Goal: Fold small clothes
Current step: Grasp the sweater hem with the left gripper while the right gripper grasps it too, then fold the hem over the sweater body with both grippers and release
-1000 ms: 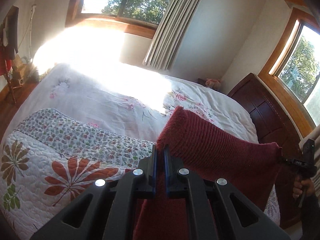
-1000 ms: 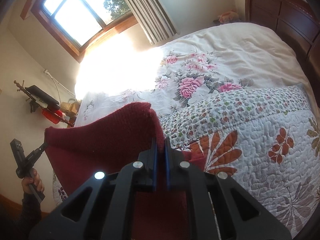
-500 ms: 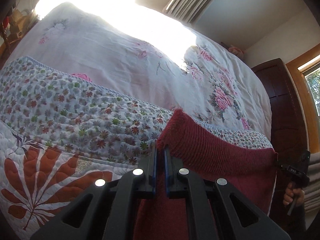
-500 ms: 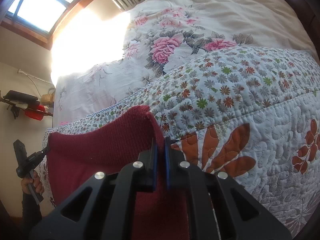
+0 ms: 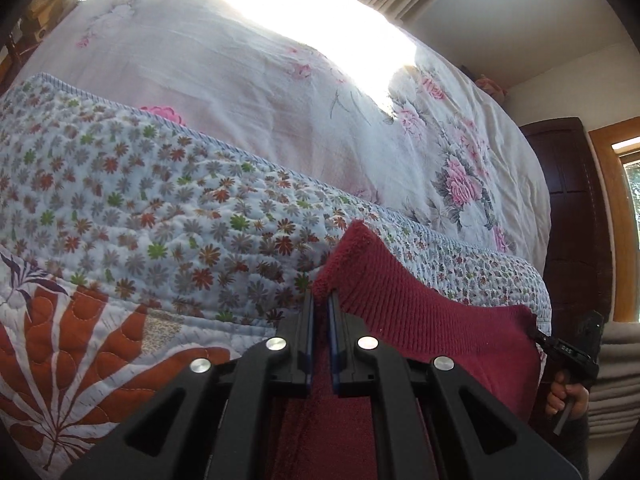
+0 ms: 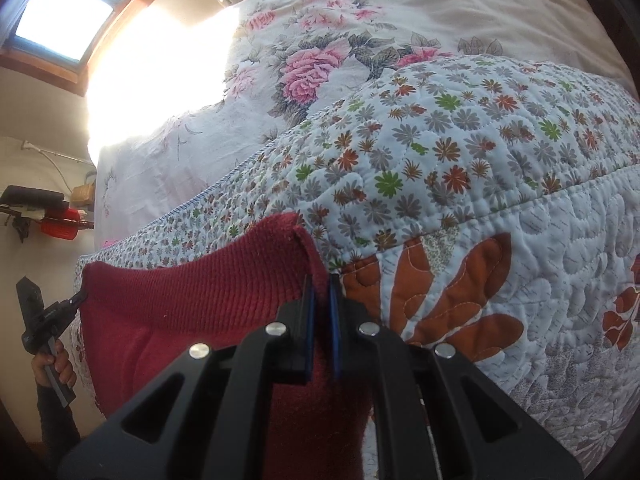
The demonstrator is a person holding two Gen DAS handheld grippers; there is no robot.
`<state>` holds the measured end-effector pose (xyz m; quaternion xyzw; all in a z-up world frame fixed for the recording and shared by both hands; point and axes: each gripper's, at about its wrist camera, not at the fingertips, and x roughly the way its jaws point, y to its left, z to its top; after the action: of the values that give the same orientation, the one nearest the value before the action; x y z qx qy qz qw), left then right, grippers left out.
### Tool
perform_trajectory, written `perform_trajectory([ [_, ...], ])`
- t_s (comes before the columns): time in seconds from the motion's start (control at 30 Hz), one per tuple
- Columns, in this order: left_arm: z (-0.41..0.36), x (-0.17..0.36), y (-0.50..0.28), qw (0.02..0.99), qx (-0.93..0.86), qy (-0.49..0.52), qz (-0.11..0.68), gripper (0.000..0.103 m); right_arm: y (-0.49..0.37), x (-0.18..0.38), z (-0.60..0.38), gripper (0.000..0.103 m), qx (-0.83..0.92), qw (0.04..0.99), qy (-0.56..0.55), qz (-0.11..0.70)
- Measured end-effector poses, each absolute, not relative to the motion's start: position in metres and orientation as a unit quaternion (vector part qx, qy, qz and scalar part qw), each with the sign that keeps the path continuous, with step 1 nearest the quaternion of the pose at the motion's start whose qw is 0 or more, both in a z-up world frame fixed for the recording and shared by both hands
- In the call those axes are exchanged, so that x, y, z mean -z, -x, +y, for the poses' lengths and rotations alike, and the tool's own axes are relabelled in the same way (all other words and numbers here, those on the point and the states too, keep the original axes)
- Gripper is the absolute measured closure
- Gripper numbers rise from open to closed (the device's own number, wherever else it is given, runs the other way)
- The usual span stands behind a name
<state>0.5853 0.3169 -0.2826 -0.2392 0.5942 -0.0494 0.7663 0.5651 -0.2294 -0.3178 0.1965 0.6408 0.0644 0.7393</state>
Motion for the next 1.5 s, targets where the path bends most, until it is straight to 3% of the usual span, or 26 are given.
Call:
perform_trajectory([
  [0.13,0.318,0.311,-0.586,0.748,0.026,0.221,0.625,0.097,-0.566,0.331,-0.226,0.097,-0.055,0.734,-0.185,0.651],
  [0.2,0.315,0.323,-0.581,0.741,0.018,0.211,0.637,0.093,-0.562,0.332,-0.219,0.091,-0.066,0.74,-0.17,0.648],
  [0.27,0.313,0.303,-0.572,0.769,0.004,0.19,0.611,0.078,-0.555,0.316,-0.219,0.085,-0.067,0.758,-0.168,0.627],
  [0.4,0.293,0.22,-0.539,0.849,0.009,0.131,0.511,0.066,-0.526,0.27,-0.208,0.084,-0.095,0.798,-0.165,0.571],
  [0.5,0.261,0.206,-0.523,0.832,0.126,0.171,0.512,0.062,-0.504,0.27,-0.186,0.084,-0.126,0.796,-0.164,0.57],
  [0.63,0.241,0.265,-0.516,0.801,0.091,0.115,0.58,0.064,-0.493,0.306,-0.177,0.085,-0.11,0.791,-0.144,0.585],
  [0.7,0.254,0.288,-0.508,0.793,0.078,0.123,0.591,0.07,-0.491,0.306,-0.182,0.086,-0.11,0.79,-0.157,0.583],
  [0.77,0.263,0.276,-0.497,0.799,0.075,0.148,0.579,0.073,-0.483,0.288,-0.189,0.078,-0.111,0.79,-0.183,0.575],
  [0.83,0.271,0.242,-0.476,0.816,0.102,0.187,0.537,0.07,-0.466,0.266,-0.197,0.073,-0.118,0.803,-0.195,0.551],
  [0.93,0.274,0.21,-0.436,0.817,0.169,0.243,0.495,0.059,-0.429,0.251,-0.212,0.073,-0.121,0.809,-0.227,0.529],
  [1.1,0.259,0.265,-0.395,0.781,0.15,0.231,0.561,0.059,-0.378,0.296,-0.227,0.073,-0.09,0.781,-0.255,0.562],
  [1.2,0.261,0.287,-0.385,0.779,0.135,0.236,0.565,0.065,-0.368,0.306,-0.228,0.064,-0.078,0.773,-0.268,0.57],
  [1.37,0.263,0.243,-0.354,0.798,0.171,0.272,0.509,0.052,-0.333,0.263,-0.212,0.064,-0.104,0.803,-0.246,0.533],
  [1.5,0.267,0.289,-0.349,0.77,0.112,0.261,0.571,0.051,-0.32,0.304,-0.196,0.066,-0.087,0.778,-0.218,0.582],
])
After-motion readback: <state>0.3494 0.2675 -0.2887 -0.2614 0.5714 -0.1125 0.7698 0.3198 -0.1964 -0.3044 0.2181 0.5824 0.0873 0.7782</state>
